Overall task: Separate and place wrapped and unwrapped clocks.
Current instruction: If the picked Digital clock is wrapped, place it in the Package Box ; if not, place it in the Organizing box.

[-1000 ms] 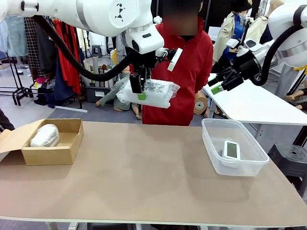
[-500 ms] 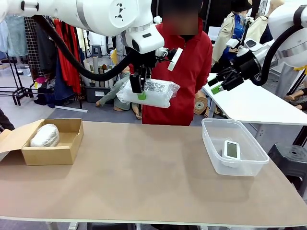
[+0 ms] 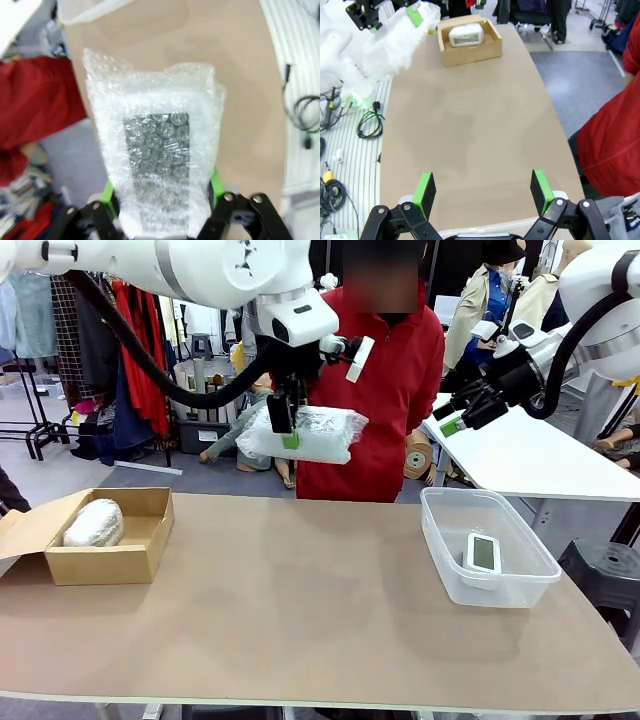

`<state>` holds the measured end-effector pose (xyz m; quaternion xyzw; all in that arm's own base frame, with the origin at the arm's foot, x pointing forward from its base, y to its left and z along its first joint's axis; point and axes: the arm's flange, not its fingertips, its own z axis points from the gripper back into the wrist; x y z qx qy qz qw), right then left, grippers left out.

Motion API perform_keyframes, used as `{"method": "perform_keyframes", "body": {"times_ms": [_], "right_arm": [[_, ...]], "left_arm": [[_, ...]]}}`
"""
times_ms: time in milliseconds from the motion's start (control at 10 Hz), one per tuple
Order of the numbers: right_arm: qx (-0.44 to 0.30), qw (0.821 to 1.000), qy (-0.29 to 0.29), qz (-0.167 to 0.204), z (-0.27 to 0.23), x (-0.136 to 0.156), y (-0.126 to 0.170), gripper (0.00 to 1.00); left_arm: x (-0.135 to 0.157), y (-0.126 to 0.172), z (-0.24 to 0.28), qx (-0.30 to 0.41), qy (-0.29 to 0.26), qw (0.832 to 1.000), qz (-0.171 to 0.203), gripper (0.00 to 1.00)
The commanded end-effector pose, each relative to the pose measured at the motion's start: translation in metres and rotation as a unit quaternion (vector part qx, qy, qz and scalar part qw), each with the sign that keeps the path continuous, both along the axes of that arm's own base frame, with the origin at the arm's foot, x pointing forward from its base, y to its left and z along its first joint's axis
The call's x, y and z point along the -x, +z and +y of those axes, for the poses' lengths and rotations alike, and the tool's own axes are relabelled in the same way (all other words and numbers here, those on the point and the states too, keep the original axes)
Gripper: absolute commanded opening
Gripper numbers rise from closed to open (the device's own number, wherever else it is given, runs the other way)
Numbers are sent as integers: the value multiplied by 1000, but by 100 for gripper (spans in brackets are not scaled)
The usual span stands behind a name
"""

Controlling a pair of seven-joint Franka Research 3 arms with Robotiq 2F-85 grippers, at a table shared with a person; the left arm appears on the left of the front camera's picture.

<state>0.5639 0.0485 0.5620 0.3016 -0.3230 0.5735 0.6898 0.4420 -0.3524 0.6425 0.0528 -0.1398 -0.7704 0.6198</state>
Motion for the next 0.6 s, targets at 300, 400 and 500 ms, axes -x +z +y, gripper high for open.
{"method": "perform_keyframes", "body": {"times_ms": [300,400,500], "right_arm": [[0,1000,1,-2,0,3,1,100],[0,1000,1,-2,0,3,1,100],[0,1000,1,-2,0,3,1,100]], "left_arm": [[-58,20,68,145,390,908,47,0],[-69,15,83,184,440,878,46,0],[-74,14,99,194,493,848,28,0]]}}
